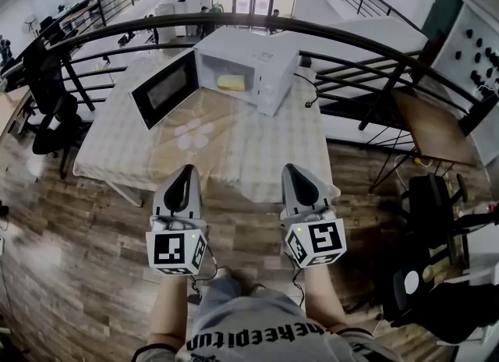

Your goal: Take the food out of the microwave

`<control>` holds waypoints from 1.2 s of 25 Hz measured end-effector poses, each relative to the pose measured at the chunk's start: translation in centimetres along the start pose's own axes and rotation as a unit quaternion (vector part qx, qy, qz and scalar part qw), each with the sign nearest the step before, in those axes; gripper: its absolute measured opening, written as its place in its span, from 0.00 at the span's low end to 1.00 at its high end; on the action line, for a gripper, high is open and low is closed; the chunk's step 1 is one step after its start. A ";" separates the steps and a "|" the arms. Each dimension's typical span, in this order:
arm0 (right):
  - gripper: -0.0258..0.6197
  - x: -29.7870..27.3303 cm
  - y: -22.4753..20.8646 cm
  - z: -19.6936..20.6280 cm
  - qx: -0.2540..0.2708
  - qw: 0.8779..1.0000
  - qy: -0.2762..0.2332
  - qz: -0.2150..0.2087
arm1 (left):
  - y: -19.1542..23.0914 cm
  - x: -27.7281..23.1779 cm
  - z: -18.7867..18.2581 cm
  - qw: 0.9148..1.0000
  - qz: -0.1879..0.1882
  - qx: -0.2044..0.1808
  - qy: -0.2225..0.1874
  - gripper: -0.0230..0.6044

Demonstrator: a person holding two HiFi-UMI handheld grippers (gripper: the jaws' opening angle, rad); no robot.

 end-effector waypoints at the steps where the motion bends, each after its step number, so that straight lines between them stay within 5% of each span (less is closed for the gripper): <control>1: 0.05 -0.2 0.0 0.0 0.000 1.000 -0.002 0.002 | 0.2 -0.2 -0.1 1.000 0.000 0.000 0.001 0.06; 30: 0.05 -11.2 1.8 1.4 -0.002 1.000 -0.002 0.030 | 9.0 -8.3 2.6 0.999 0.035 0.015 -0.009 0.06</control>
Point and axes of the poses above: the fingertips, and each gripper's own axes: x backward along the fingers, y to its left, z out of its underside, the point moved 3 cm from there along x, backward along the fingers, and after that the axes turned 7 degrees about -z, right-handed, at the moved point
